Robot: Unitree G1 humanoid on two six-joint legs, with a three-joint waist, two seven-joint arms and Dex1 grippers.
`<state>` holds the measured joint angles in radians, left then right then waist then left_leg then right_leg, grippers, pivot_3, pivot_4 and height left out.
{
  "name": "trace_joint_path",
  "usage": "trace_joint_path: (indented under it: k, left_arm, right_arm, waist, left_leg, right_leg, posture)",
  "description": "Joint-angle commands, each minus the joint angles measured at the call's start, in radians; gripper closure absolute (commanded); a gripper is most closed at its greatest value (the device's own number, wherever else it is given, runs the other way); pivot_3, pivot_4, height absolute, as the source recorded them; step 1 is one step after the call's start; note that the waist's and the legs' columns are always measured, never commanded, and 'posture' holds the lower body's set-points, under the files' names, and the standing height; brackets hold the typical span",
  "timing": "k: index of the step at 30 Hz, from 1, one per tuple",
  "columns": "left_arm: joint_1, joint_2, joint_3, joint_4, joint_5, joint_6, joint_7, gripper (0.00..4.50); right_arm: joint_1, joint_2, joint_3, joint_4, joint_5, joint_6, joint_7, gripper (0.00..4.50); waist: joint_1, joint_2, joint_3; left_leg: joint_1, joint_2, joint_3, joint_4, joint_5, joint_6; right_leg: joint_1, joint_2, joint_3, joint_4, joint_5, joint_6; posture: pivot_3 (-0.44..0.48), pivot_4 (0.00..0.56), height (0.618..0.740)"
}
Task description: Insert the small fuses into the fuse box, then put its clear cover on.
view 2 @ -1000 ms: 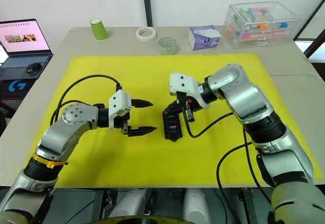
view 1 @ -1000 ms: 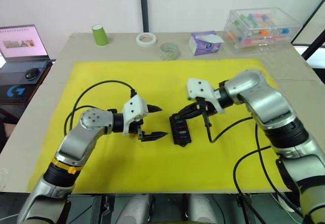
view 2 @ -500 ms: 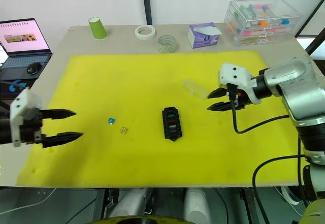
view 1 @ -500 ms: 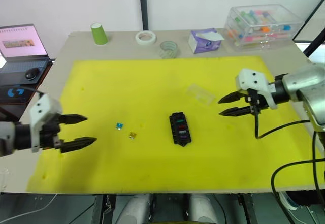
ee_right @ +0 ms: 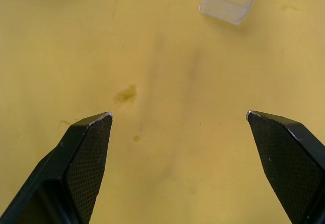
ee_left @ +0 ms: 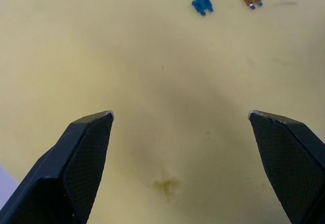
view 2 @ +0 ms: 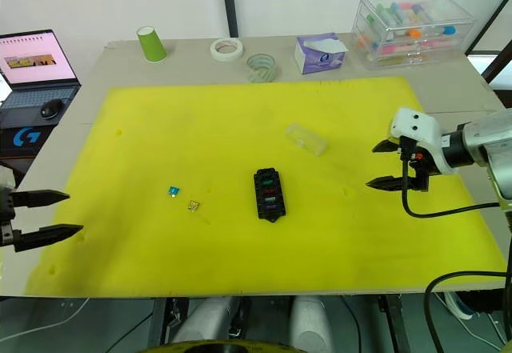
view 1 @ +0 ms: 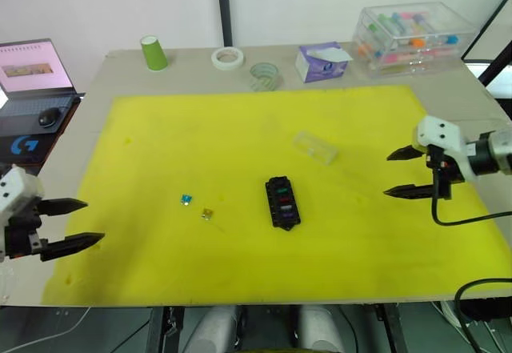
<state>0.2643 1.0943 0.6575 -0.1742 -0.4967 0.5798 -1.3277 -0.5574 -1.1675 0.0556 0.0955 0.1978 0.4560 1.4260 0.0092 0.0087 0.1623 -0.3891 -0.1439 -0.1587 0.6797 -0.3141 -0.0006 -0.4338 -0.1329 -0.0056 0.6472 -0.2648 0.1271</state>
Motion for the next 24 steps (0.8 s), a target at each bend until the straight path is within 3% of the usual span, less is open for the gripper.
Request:
trace_joint_path:
  k: [1, 7, 11, 16, 19, 22, 24]
  left_arm:
    - [-0.029, 0.006, -0.022, -0.012, -0.014, -0.007, 0.006, 0.0]
    - [-0.124, 0.007, -0.111, -0.01, -0.053, 0.034, 0.019, 0.0]
    - [-0.36, -0.09, -0.314, 0.058, -0.149, 0.193, 0.059, 0.0]
    - [-0.48, -0.148, -0.421, 0.159, -0.181, 0.324, 0.082, 0.0]
    - [-0.514, -0.164, -0.477, 0.227, -0.174, 0.36, 0.076, 0.65]
    - [-0.568, -0.182, -0.51, 0.34, -0.198, 0.475, 0.074, 1.67]
    - [-0.6, -0.178, -0.56, 0.373, -0.179, 0.536, 0.085, 1.67]
  right_arm:
    - [-0.028, -0.006, -0.039, -0.067, 0.026, 0.021, -0.015, 0.02]
    - [-0.113, 0.076, -0.024, -0.166, 0.102, 0.128, -0.046, 0.02]
    - [-0.256, 0.285, 0.068, -0.335, 0.221, 0.268, -0.097, 0.02]
    - [-0.297, 0.384, 0.148, -0.376, 0.208, 0.282, -0.141, 0.02]
    - [-0.306, 0.414, 0.188, -0.393, 0.199, 0.274, -0.155, 0.0]
    - [-0.309, 0.419, 0.209, -0.399, 0.193, 0.26, -0.153, 0.0]
    - [-0.311, 0.422, 0.213, -0.398, 0.194, 0.258, -0.158, 0.0]
  waist:
    - [0.0, 0.0, 0.0]
    - [-0.002, 0.0, 0.001]
    - [-0.002, 0.001, 0.002]
    - [-0.005, -0.005, 0.002]
    - [-0.005, -0.006, 0.002]
    - [-0.006, -0.006, 0.002]
    - [-0.008, -0.006, 0.002]
  left_leg:
    - [0.0, 0.0, 0.0, 0.0, 0.0, 0.0]
    - [0.0, 0.0, 0.0, 0.0, 0.0, 0.0]
    - [0.0, 0.0, -0.001, 0.001, 0.001, -0.001]
    - [-0.002, -0.001, -0.001, 0.002, 0.0, 0.0]
    - [-0.003, -0.003, -0.001, 0.004, 0.0, 0.0]
    - [-0.002, -0.002, -0.002, 0.004, 0.001, 0.0]
    - [-0.002, -0.002, -0.002, 0.004, 0.001, 0.0]
  right_leg:
    - [0.0, 0.0, 0.0, 0.0, 0.0, 0.0]
    - [0.0, 0.0, 0.0, 0.0, 0.0, 0.0]
    - [0.0, 0.0, 0.0, 0.001, 0.0, 0.0]
    - [-0.002, 0.001, 0.0, 0.002, 0.0, 0.0]
    - [-0.002, 0.0, 0.0, 0.002, 0.0, 0.0]
    - [-0.003, 0.0, 0.0, 0.003, 0.0, 0.0]
    - [-0.003, 0.0, 0.0, 0.003, 0.0, 0.0]
  posture:
    - [0.0, 0.15, 0.74]
    - [0.0, 0.15, 0.74]
    - [0.0, 0.15, 0.74]
    - [0.0, 0.15, 0.74]
    - [0.0, 0.15, 0.74]
    - [0.0, 0.15, 0.74]
    - [0.0, 0.15, 0.74]
